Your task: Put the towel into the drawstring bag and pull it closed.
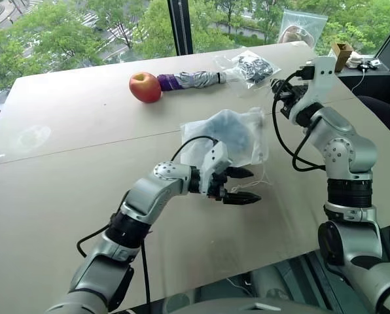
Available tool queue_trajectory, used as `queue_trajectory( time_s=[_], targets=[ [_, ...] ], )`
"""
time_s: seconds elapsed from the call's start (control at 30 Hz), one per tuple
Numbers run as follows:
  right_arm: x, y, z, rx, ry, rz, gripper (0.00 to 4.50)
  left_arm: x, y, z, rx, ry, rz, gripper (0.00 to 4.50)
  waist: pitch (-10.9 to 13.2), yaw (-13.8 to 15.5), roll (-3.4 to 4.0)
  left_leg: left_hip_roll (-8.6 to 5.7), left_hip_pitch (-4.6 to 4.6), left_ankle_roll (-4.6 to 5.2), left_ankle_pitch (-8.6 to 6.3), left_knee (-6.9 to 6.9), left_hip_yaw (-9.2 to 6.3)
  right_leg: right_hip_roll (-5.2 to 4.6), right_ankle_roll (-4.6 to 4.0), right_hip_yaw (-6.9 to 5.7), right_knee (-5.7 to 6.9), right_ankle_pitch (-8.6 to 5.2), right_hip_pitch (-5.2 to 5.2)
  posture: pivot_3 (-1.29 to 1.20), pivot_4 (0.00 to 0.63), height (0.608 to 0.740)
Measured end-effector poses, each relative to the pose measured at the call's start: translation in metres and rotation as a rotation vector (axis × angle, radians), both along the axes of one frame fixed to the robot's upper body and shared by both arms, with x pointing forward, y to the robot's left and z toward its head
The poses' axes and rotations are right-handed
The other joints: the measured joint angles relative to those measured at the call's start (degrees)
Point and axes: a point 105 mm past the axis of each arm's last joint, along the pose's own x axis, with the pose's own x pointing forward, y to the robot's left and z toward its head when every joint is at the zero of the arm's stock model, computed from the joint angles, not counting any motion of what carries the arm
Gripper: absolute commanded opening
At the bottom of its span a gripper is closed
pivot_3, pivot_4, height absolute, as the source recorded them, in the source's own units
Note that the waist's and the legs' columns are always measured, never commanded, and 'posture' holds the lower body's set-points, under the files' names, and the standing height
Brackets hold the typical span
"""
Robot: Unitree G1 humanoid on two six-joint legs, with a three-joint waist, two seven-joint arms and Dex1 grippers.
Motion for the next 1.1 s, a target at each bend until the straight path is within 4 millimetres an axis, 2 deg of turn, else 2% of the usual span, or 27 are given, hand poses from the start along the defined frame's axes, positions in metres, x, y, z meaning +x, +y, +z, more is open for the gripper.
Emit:
queue_trajectory(
  time_s=[0.17,0.3,0.4,0.43,0.53,0.67,0.7,0.73,0.9,1.0,1.1],
  targets=[
    [0.0,0.001,0.001,0.0,0.0,0.004,0.0,0.023,-0.012,-0.017,0.063,-0.087,0.048,3.85,0.0,0.14,0.0,0.0,-0.04,0.0,0.0,-0.02,0.01,-0.02,0.0,-0.01,-0.05,0.0,-0.01,0.0,0.15,0.74],
    [0.0,0.001,0.0,0.002,0.008,0.001,0.0,0.029,-0.028,-0.023,0.028,-0.146,0.07,3.85,0.0,0.22,0.0,-0.01,-0.07,0.0,0.0,-0.01,0.04,-0.07,0.0,0.0,-0.1,0.0,-0.01,0.0,0.15,0.74],
    [0.0,0.002,-0.002,0.004,0.012,0.001,0.0,0.03,-0.032,-0.029,0.025,-0.193,0.058,3.85,0.0,0.23,0.0,-0.01,-0.06,0.0,0.0,-0.02,0.02,-0.06,0.0,-0.01,-0.08,0.0,-0.01,0.0,0.15,0.74],
    [0.0,0.002,-0.002,0.005,0.014,0.0,0.0,0.03,-0.032,-0.029,0.025,-0.204,0.052,3.35,0.0,0.22,0.0,-0.01,-0.06,0.0,0.0,-0.02,0.02,-0.06,0.0,-0.01,-0.07,0.0,-0.01,0.0,0.15,0.74],
    [0.0,0.001,-0.004,0.006,0.017,-0.003,0.0,0.029,-0.033,-0.031,0.028,-0.239,0.037,2.59,0.0,0.21,0.0,-0.01,-0.02,0.0,0.0,-0.01,0.03,-0.06,0.0,0.0,-0.02,0.0,0.0,0.0,0.15,0.74],
    [0.0,0.002,-0.005,0.009,0.021,-0.003,0.0,0.033,-0.03,-0.032,0.059,-0.318,0.04,0.68,-0.01,0.17,0.0,-0.01,0.01,0.01,0.0,0.0,0.03,-0.06,0.01,0.01,0.02,0.0,0.01,0.0,0.15,0.74],
    [-0.001,0.002,-0.006,0.011,0.023,-0.002,0.0,0.035,-0.029,-0.031,0.066,-0.348,0.051,0.3,-0.01,0.16,0.0,-0.01,0.01,0.01,0.0,0.0,0.03,-0.06,0.01,0.01,0.03,0.01,0.01,0.0,0.15,0.74],
    [-0.001,0.002,-0.006,0.011,0.023,-0.002,0.0,0.035,-0.028,-0.032,0.069,-0.362,0.058,0.11,-0.01,0.17,0.0,-0.01,0.01,0.01,0.0,0.0,0.02,-0.06,0.01,0.01,0.03,0.0,0.01,0.0,0.15,0.74],
    [-0.001,0.002,-0.007,0.011,0.025,-0.002,0.0,0.04,-0.02,-0.03,0.033,-0.45,0.152,0.11,-0.01,0.08,0.0,0.01,0.04,0.01,0.0,-0.01,0.03,-0.06,0.0,0.04,0.04,0.01,0.01,0.0,0.15,0.74],
    [-0.001,-0.003,-0.012,0.004,0.033,-0.015,0.0,0.047,0.002,-0.027,0.006,-0.519,0.284,0.11,-0.02,-0.01,0.0,0.05,0.09,0.01,0.0,-0.03,-0.01,-0.04,0.0,0.07,0.07,0.01,0.01,0.0,0.15,0.74],
    [0.0,-0.01,-0.016,-0.018,0.029,-0.042,0.0,0.048,0.033,-0.023,-0.021,-0.588,0.441,0.11,-0.02,-0.12,0.0,0.07,0.11,0.01,0.0,-0.05,-0.04,-0.04,0.0,0.16,0.07,0.01,-0.02,0.0,0.15,0.74]
  ],
)
